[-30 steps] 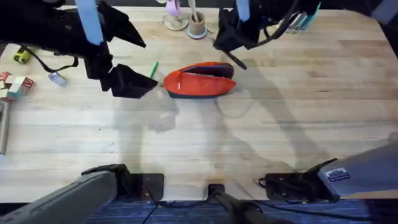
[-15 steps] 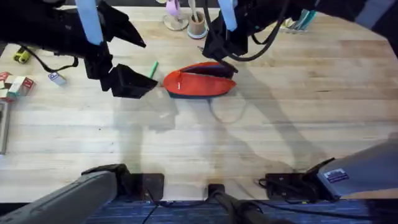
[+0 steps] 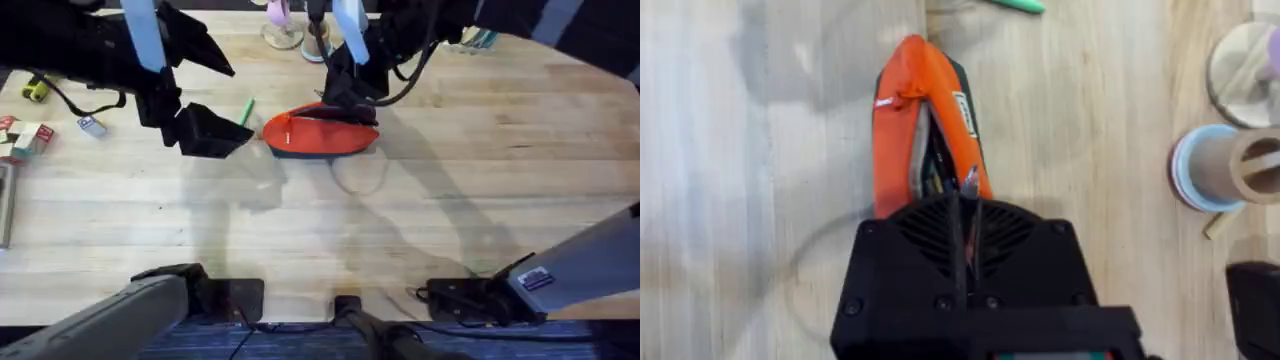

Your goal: Unzip the bag, pick up the pens from the table one at a time and place them inside, then zip the bag closed.

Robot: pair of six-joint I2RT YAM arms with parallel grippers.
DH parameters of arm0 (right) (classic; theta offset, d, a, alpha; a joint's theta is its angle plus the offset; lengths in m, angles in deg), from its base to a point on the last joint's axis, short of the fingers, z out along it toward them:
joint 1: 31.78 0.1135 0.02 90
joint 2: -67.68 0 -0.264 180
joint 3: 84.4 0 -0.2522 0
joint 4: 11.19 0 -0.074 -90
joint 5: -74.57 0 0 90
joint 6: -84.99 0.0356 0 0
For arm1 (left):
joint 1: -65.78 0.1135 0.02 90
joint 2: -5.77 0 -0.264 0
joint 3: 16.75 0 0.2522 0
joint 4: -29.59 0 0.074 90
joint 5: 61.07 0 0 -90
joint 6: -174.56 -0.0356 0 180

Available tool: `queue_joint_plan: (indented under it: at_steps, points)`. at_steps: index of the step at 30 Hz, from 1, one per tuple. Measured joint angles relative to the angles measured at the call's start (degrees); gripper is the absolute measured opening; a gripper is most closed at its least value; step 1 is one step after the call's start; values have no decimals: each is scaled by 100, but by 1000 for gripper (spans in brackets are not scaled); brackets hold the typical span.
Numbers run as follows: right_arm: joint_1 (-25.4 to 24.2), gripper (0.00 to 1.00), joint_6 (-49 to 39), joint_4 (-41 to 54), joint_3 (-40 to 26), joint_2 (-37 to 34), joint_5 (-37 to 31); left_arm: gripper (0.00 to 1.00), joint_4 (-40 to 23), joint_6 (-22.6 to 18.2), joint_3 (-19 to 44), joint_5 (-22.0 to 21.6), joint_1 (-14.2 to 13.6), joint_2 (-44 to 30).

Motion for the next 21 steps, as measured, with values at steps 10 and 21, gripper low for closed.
queue_joint_plan:
  at_steps: [10,21]
  points:
    - [147,31,-150,82,0,-291,17,993,0,0,0,0,0,0]
    - [167,31,-321,105,0,-422,18,993,0,0,0,0,0,0]
